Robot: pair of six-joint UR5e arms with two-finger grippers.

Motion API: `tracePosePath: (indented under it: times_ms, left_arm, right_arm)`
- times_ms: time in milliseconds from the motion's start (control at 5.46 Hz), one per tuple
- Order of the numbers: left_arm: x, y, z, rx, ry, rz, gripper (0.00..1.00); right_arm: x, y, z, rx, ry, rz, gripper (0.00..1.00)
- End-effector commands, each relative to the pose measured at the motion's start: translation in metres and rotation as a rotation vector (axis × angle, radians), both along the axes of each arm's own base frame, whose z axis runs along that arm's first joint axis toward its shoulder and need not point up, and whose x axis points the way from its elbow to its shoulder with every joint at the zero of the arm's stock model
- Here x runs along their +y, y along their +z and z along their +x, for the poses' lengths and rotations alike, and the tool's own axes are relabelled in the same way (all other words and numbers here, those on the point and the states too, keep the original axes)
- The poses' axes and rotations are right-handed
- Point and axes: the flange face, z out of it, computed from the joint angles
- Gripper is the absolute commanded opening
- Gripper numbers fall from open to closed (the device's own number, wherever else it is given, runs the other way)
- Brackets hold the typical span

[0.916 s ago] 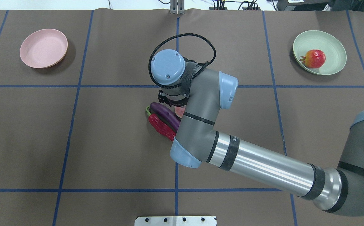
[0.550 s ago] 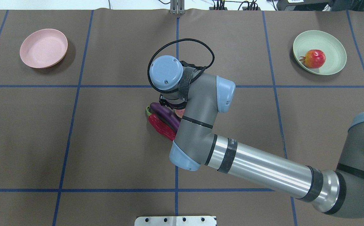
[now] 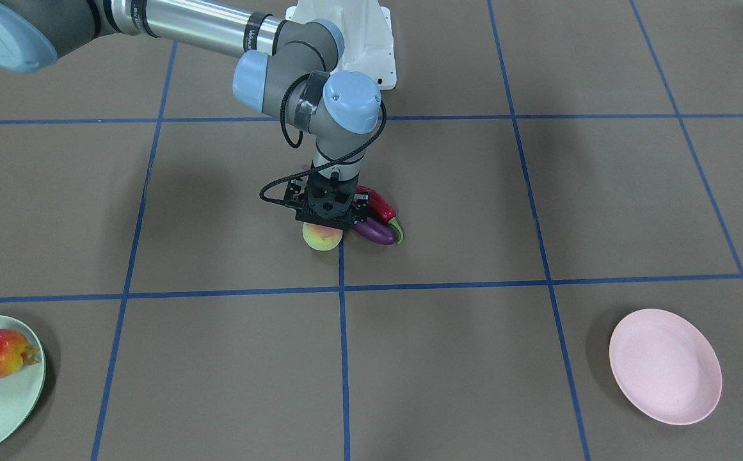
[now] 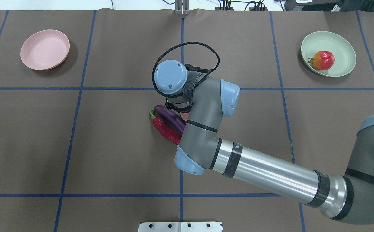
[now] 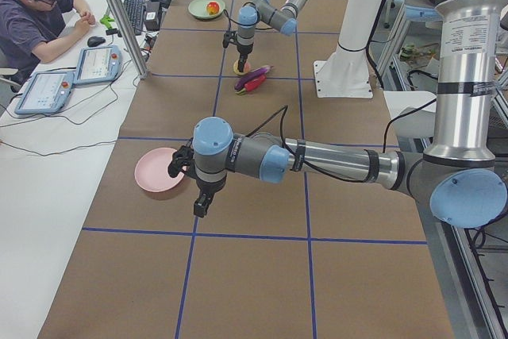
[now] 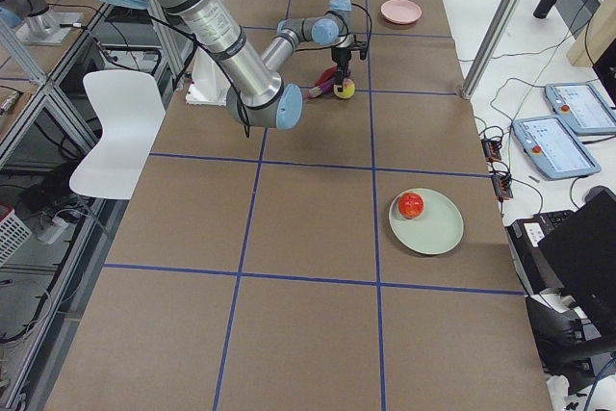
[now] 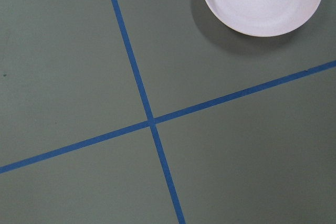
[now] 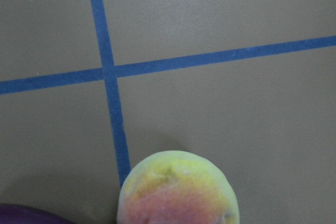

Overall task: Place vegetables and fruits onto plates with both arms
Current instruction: 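Carry the peach to the pale green plate and release it beside the pomegranate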

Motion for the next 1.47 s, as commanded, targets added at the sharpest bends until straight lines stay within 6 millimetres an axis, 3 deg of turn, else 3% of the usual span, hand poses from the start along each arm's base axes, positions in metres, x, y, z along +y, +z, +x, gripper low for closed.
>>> tracePosePath:
  times_ms: [0, 183, 366, 550, 733, 916, 1283]
  left_arm:
    - [0.000, 0.000, 0.000, 0.000, 0.001, 0.000, 1.00]
    - [0.000, 0.000, 0.000, 0.000, 0.001, 0.000, 1.00]
    - [0.001, 0.000, 0.000, 0.000, 0.001, 0.000, 1.00]
    - [0.000, -0.001, 0.000, 0.000, 0.001, 0.001, 1.00]
    - [0.000, -0.001, 0.000, 0.000, 0.000, 0.000, 1.00]
    - [0.000, -0.001, 0.000, 0.001, -0.001, -0.001, 1.00]
    - [0.000, -0.001, 0.000, 0.001, -0.001, -0.001, 1.00]
  right_arm:
    - [0.006, 0.002, -0.006, 0.003, -0.014, 0.001, 0.87]
    - [0.004, -0.002, -0.003, -0.001, -0.047, 0.024, 0.01]
    - [-0.014, -0.009, 0.016, -0.016, -0.039, 0.037, 0.00]
    - [-0.056, -0.014, 0.059, -0.045, -0.077, 0.045, 0.00]
    - [-0.109, -0.004, 0.118, -0.062, -0.136, 0.066, 0.00]
    - [-0.150, 0.028, 0.175, -0.063, -0.225, 0.100, 0.00]
    - [-0.206, 0.109, 0.297, -0.089, -0.391, 0.184, 0.00]
